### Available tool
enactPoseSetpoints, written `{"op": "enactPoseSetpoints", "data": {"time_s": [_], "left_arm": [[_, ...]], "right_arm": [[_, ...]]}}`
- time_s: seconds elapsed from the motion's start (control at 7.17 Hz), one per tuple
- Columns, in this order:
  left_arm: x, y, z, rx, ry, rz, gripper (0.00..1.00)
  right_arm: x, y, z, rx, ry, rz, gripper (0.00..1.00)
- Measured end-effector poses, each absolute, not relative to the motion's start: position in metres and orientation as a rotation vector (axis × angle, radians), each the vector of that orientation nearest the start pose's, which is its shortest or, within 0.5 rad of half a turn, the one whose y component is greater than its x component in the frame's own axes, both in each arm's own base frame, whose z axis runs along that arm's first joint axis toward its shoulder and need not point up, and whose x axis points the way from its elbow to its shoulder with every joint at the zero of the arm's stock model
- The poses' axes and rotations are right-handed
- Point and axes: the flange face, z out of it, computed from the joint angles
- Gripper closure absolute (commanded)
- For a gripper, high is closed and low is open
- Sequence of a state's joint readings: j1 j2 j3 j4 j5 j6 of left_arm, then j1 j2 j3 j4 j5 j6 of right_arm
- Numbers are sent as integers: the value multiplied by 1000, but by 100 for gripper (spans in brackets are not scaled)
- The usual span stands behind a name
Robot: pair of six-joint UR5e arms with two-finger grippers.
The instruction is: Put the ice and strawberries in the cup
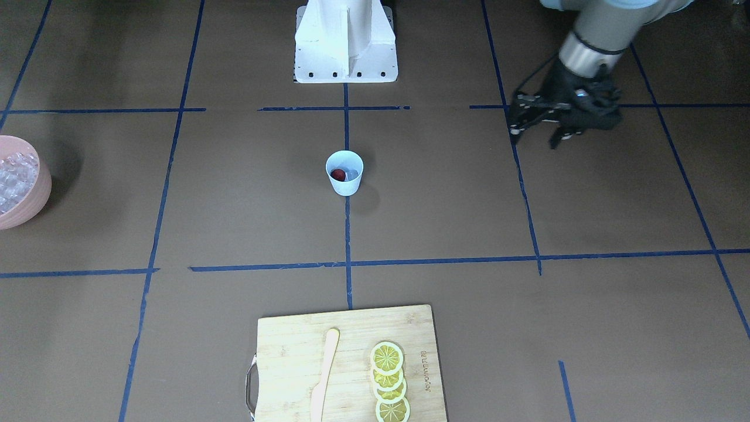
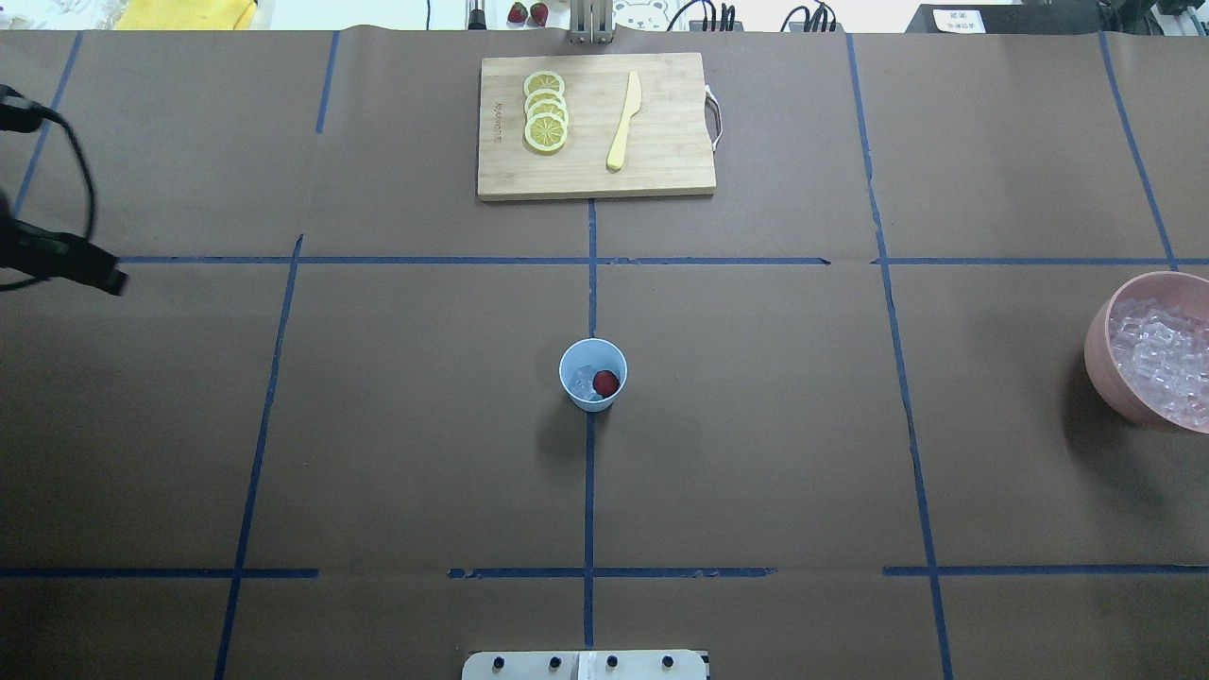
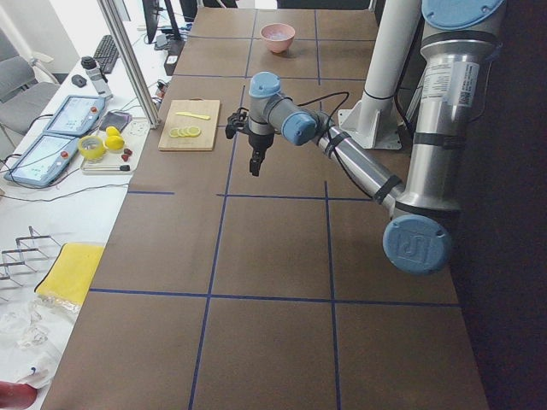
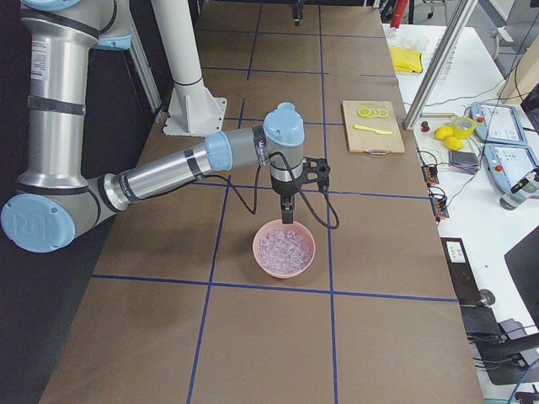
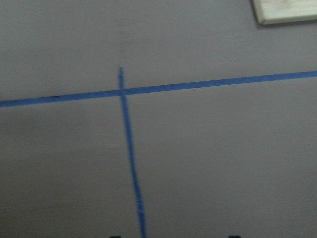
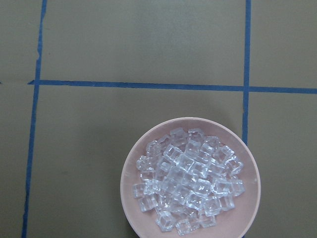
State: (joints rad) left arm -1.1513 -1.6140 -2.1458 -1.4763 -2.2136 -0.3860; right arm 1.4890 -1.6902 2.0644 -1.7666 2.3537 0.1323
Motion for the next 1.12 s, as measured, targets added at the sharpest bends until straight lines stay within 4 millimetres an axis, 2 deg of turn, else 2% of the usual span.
{"op": "enactPoseSetpoints", "data": {"time_s": [0.14,0.28,0.42,0.56,0.7,1.12], "left_arm": [[49,-464,414,231,717,270,22],[-18,-472,460,216,684,325,19],[-60,-473,511,174,711,348,0],[-76,-460,553,113,776,323,0],[-80,-444,579,50,823,259,0],[-83,-411,602,-57,815,136,0]], "right_arm": [[35,-437,510,77,-783,-57,0],[42,-445,529,68,-774,-87,0],[52,-450,550,64,-768,-118,0],[62,-451,565,68,-768,-152,0],[67,-450,573,70,-769,-170,0],[71,-438,586,59,-761,-173,0]]}}
